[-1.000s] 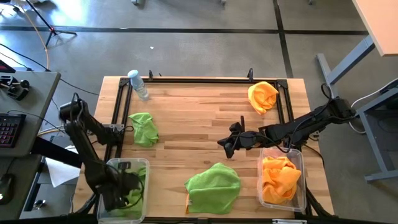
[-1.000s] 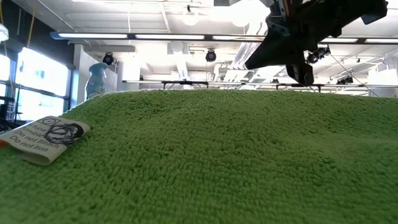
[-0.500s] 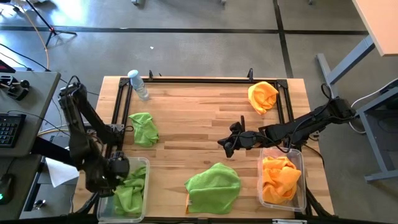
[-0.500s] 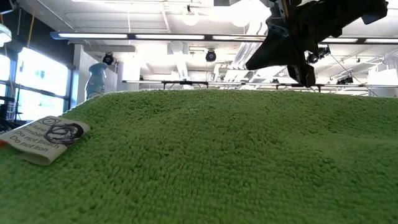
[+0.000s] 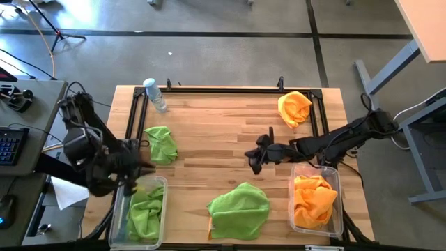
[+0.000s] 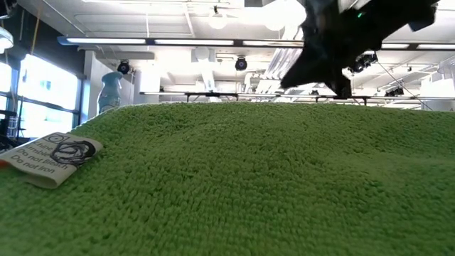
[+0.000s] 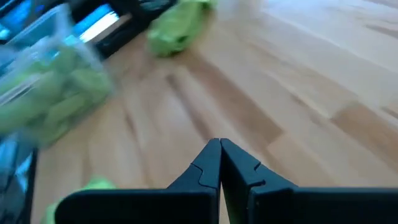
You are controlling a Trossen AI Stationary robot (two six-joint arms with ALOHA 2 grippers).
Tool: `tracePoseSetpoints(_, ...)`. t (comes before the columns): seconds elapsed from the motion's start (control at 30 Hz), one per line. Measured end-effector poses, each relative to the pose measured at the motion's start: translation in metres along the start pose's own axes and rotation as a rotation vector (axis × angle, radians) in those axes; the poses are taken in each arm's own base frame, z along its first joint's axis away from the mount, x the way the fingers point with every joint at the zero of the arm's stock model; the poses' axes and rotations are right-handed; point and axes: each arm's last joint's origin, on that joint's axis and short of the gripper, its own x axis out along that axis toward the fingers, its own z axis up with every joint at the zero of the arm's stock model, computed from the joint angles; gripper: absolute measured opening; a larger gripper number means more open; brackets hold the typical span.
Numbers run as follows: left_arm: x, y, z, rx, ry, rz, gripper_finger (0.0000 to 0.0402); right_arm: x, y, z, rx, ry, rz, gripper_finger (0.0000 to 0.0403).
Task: Sort microfiber towel by color & place in baskets
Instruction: Put the yellow towel into the right transparent bin
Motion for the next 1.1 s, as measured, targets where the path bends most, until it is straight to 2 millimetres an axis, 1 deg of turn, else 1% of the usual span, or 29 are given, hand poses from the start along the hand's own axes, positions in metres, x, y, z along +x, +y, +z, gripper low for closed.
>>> tracePoseSetpoints(0.07, 0.005, 0.008, 0.008, 0.015, -0.005, 0.069, 0.0046, 0.003, -0.011, 0.004, 0.067, 0.014, -0.054, 0.0)
tracePoseSetpoints(0.23, 0.027, 0.029, 0.026, 0.026, 0.028, 0.185, 0.0026, 0.012, -0.045, 0.018, 0.083, 0.1, -0.147, 0.0)
tracePoseSetpoints(0.4, 0.055, 0.046, 0.041, 0.038, 0.051, 0.182, 0.0013, 0.017, -0.086, 0.043, 0.113, 0.103, -0.199, 0.0)
tracePoseSetpoints(0.53, 0.078, 0.062, 0.051, 0.062, 0.03, 0.173, 0.0008, 0.016, -0.118, 0.061, 0.177, 0.045, -0.301, 0.0)
tracePoseSetpoints(0.63, 0.091, 0.077, 0.054, 0.044, 0.011, 0.22, 0.0007, 0.012, -0.14, 0.07, 0.232, 0.012, -0.38, 0.0)
tracePoseSetpoints(0.7, 0.097, 0.086, 0.055, 0.023, 0.02, 0.247, 0.0007, 0.009, -0.152, 0.074, 0.254, 0.031, -0.435, 0.0)
tracePoseSetpoints(0.77, 0.102, 0.094, 0.056, -0.003, 0.021, 0.244, 0.0007, 0.003, -0.161, 0.08, 0.256, 0.073, -0.497, 0.0)
tracePoseSetpoints(0.87, 0.113, 0.105, 0.052, -0.031, 0.019, 0.228, 0.0007, -0.009, -0.17, 0.089, 0.226, 0.149, -0.64, 0.0)
tracePoseSetpoints(0.97, 0.123, 0.114, 0.05, -0.052, -0.005, 0.228, 0.0007, -0.023, -0.174, 0.101, 0.216, 0.205, -0.769, 0.0)
tracePoseSetpoints(1.1, 0.131, 0.124, 0.044, -0.082, 0.002, 0.263, 0.0007, -0.037, -0.174, 0.111, 0.252, 0.256, -0.874, 0.0)
